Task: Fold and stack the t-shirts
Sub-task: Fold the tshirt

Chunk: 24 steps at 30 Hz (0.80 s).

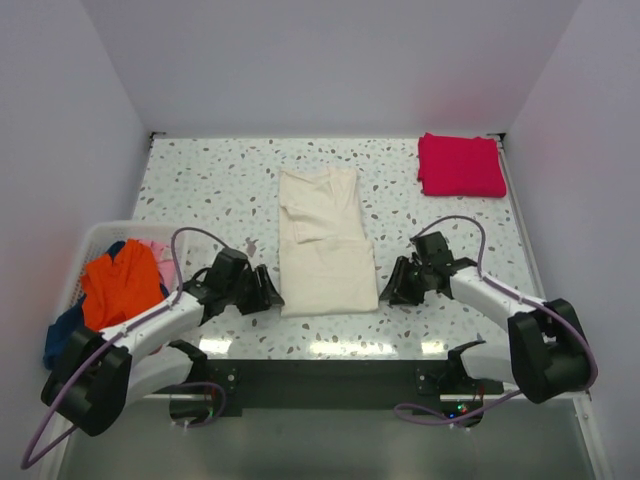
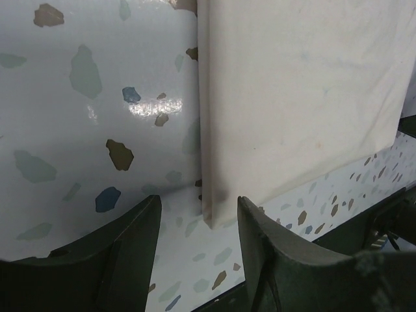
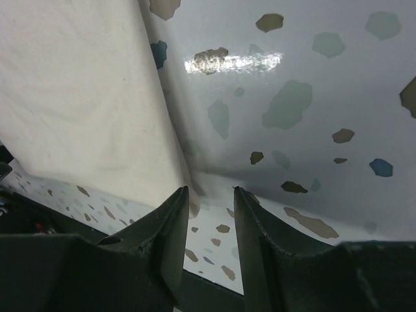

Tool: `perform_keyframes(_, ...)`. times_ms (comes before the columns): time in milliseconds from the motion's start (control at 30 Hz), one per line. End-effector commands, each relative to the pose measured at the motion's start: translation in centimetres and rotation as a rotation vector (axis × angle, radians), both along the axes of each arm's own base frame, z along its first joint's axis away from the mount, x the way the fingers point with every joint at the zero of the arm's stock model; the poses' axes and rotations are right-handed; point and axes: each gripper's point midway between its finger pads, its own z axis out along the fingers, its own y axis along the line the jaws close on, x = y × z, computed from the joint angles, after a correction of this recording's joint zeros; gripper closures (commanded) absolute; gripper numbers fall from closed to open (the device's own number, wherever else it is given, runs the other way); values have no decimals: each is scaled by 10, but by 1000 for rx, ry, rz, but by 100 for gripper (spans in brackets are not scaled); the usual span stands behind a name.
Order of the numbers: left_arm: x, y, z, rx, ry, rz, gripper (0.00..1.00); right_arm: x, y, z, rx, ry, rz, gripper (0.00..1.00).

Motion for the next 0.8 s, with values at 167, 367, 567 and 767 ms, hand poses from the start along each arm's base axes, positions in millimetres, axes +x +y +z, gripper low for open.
perform_keyframes(167,-25,-2,-15,9,63,27,44,-19,23,-15,62,58,11,61)
perform_keyframes(367,-35,-10,-19,7,84,20,48,-25,20,-18,58,63,-14,62)
perform_keyframes(567,-37,-1,-26,57,94,75,52,-28,19,-21,61,73,-16,63)
perform_keyframes(767,-34,-8,-29,36,91,71,55,-28,21,-23,73,77,-16,64)
